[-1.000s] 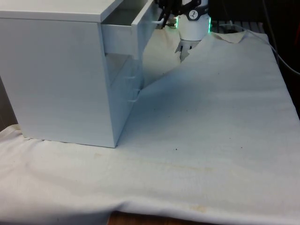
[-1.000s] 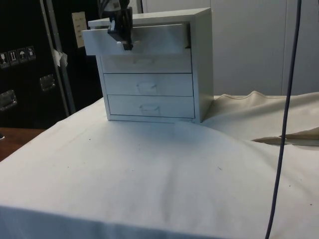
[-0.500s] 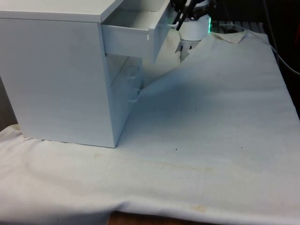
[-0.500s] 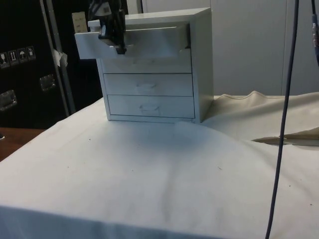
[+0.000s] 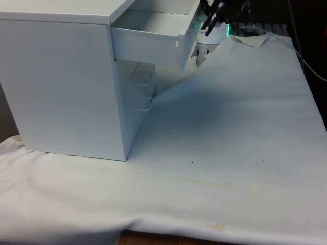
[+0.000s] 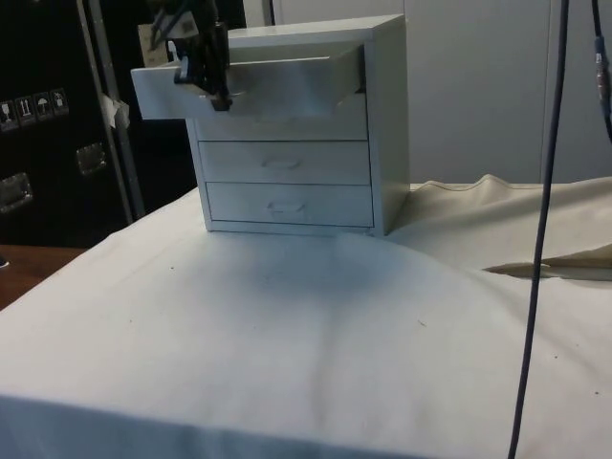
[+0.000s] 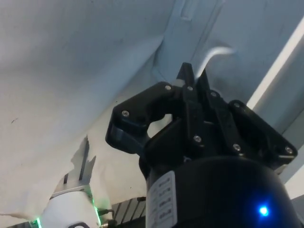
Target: Open the drawer, then close it.
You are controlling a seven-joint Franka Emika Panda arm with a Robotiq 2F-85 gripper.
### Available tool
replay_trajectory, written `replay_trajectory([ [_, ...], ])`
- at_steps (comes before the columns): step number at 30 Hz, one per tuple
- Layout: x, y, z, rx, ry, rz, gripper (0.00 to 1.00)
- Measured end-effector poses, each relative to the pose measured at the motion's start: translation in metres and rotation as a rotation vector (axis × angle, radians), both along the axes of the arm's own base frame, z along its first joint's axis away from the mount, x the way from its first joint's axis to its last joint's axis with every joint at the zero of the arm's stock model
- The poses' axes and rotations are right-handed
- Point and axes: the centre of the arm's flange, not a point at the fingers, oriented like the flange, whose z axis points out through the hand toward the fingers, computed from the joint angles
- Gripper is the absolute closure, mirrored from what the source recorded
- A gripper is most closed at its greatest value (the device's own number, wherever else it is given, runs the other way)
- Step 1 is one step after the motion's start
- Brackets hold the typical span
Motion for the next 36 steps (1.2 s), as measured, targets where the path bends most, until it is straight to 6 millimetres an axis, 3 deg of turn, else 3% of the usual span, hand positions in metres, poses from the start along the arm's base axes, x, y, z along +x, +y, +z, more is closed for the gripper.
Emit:
replay_trajectory([
  [16, 0.0, 0.032, -0.004, -0.002, -0.01, -0.006, 1.0],
  [27, -0.003, 0.038, -0.006, -0.012, -0.007, -0.007, 1.0],
  [36, -0.002, 0.041, -0.005, -0.012, -0.01, -0.005, 0.58],
])
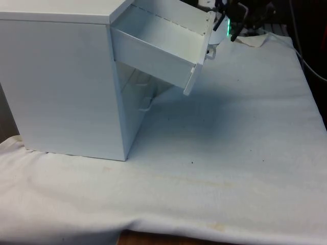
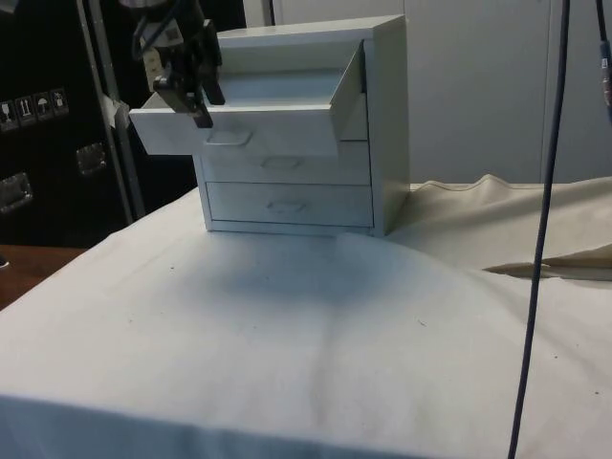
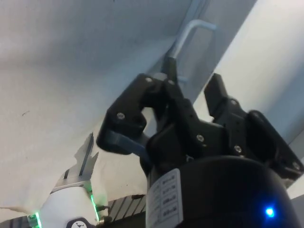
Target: Open the drawer, then close it.
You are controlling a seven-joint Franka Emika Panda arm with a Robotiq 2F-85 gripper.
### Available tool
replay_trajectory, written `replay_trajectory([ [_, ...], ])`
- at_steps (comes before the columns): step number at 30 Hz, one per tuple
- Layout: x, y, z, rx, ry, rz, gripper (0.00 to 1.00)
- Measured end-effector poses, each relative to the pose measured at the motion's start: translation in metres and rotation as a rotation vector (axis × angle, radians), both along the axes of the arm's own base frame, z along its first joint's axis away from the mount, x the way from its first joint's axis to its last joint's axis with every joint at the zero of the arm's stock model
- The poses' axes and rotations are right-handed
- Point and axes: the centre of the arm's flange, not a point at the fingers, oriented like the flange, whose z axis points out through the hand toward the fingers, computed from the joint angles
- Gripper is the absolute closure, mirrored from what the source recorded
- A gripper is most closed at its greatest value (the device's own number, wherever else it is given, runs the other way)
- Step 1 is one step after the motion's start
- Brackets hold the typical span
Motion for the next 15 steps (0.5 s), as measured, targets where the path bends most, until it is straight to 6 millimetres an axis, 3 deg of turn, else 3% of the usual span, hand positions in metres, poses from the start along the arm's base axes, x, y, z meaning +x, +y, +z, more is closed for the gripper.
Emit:
replay_trajectory([
  [2, 0.0, 0.0, 0.0, 0.0, 0.0, 0.0, 0.4],
  [5, 0.0, 0.0, 0.0, 0.0, 0.0, 0.0, 0.25],
  [6, 0.0, 0.0, 0.0, 0.0, 0.0, 0.0, 0.25],
  [10, 0.0, 0.0, 0.0, 0.0, 0.0, 0.0, 0.01],
  [15, -0.0016, 0.0099, -0.0041, -0.001, -0.001, 0.004, 0.0],
])
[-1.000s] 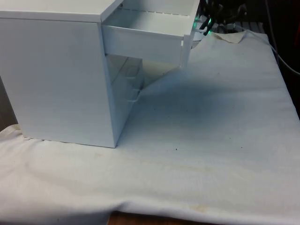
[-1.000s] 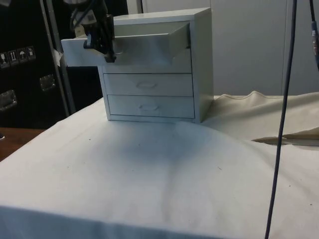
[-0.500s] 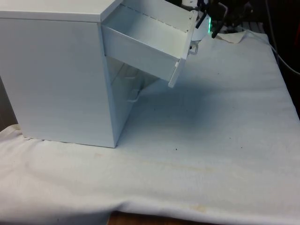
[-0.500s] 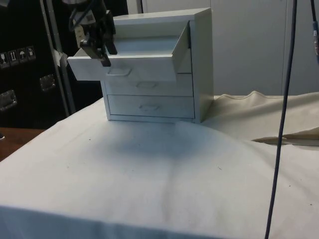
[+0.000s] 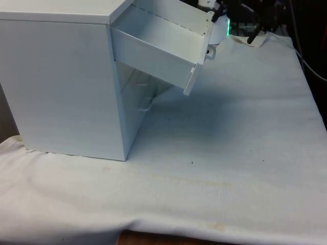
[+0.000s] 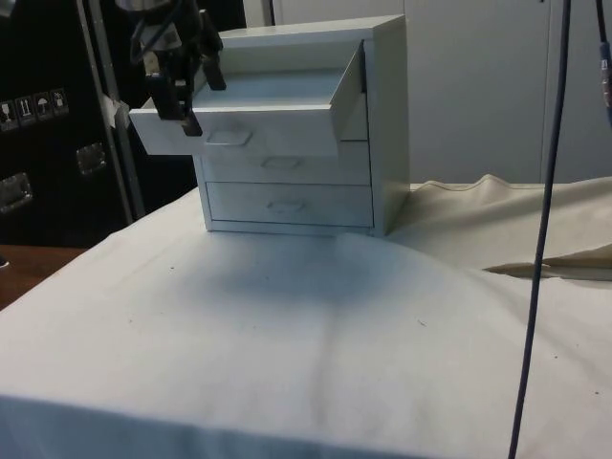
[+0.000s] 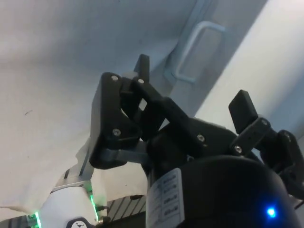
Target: Open the drawer, then close it.
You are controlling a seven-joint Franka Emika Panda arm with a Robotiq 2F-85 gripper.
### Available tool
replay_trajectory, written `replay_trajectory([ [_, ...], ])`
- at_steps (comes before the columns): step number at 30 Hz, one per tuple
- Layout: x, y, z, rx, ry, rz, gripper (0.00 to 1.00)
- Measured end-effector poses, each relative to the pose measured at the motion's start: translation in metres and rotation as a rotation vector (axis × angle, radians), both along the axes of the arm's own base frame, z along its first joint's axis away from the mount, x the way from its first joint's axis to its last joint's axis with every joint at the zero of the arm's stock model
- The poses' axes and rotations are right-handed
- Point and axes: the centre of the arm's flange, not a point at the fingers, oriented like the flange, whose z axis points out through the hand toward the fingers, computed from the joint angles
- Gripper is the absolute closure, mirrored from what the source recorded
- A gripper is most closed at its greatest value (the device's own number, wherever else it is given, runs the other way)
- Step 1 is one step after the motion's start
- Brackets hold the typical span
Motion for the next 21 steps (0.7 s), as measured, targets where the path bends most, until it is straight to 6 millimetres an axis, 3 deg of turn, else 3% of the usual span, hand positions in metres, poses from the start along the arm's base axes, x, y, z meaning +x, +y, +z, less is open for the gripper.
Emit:
replay_trajectory([
  [12, -0.001, 0.03, -0.025, -0.022, 0.001, 0.001, 0.0],
  [21, 0.0, 0.031, -0.042, -0.004, 0.006, -0.007, 0.0],
])
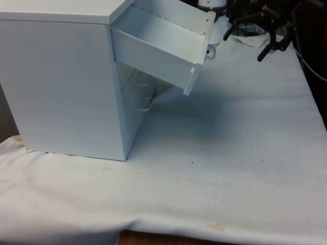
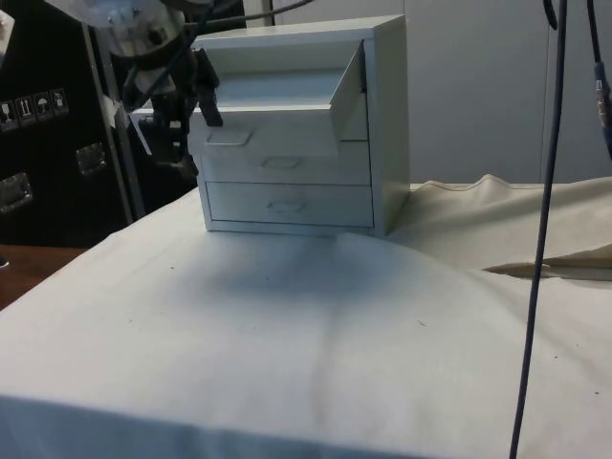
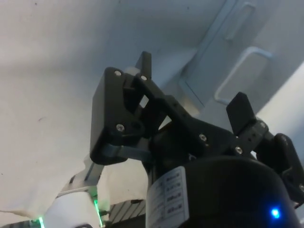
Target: Open the drawer, then close it.
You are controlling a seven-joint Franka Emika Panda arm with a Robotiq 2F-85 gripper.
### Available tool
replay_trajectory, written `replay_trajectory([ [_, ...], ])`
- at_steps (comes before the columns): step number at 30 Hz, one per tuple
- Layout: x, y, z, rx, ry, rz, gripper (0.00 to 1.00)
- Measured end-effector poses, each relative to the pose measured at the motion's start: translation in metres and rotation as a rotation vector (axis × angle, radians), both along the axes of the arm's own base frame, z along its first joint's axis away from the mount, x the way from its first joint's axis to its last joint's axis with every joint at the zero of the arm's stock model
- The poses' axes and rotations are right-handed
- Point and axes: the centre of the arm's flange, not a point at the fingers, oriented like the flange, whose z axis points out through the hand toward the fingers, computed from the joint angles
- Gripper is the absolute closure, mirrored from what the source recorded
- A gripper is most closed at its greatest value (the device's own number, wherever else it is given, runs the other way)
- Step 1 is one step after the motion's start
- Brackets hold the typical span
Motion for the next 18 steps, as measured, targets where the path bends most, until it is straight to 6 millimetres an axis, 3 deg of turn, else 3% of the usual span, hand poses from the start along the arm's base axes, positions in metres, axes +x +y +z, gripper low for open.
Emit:
replay_trajectory([
  [18, -0.001, -0.005, -0.025, 0.064, -0.004, -0.012, 0.0],
])
